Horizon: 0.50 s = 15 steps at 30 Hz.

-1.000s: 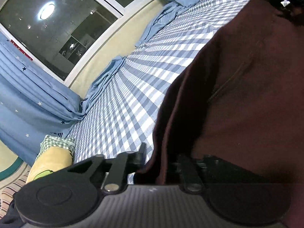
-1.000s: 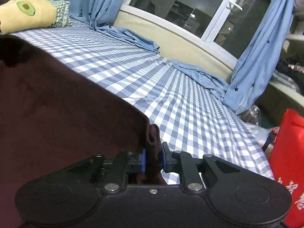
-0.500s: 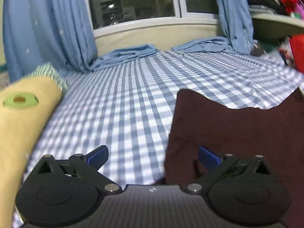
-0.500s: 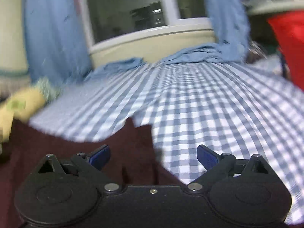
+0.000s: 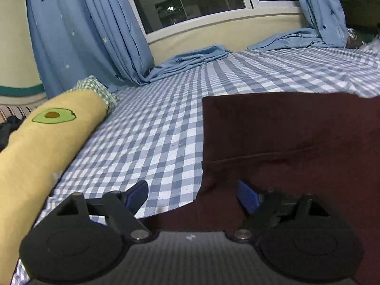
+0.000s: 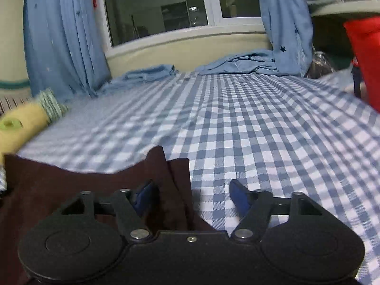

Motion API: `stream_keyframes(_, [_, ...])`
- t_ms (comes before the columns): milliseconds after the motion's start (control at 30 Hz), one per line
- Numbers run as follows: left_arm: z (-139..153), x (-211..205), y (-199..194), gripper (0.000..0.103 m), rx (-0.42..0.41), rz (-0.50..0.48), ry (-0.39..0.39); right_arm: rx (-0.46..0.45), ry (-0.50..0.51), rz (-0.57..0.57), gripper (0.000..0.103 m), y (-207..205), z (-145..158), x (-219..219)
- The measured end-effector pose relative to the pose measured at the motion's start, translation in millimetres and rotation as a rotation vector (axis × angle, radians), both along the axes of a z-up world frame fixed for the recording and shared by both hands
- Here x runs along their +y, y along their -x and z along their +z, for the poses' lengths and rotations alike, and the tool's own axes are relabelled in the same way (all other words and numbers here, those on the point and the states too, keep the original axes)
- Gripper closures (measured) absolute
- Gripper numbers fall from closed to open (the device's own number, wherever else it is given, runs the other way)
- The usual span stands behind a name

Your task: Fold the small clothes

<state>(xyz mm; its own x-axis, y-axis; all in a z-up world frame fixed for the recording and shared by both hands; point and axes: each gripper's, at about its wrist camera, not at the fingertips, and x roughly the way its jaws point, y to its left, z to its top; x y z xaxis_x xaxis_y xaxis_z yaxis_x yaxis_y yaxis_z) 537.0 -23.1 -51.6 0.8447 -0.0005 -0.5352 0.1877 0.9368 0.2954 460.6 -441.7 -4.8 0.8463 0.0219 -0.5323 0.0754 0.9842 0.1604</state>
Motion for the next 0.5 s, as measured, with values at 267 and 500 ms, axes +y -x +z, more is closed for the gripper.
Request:
stream_keyframes(267, [-5,8,0,0.011,0.051,0.04,0.098,-0.068,-0.214,-0.148,0.045,6,-10,-38])
stream_keyframes(500, [-7,10,0,0.011,0.048,0.042,0.106,-0.033,-0.104,0.021,0.048,-5,-4,-8])
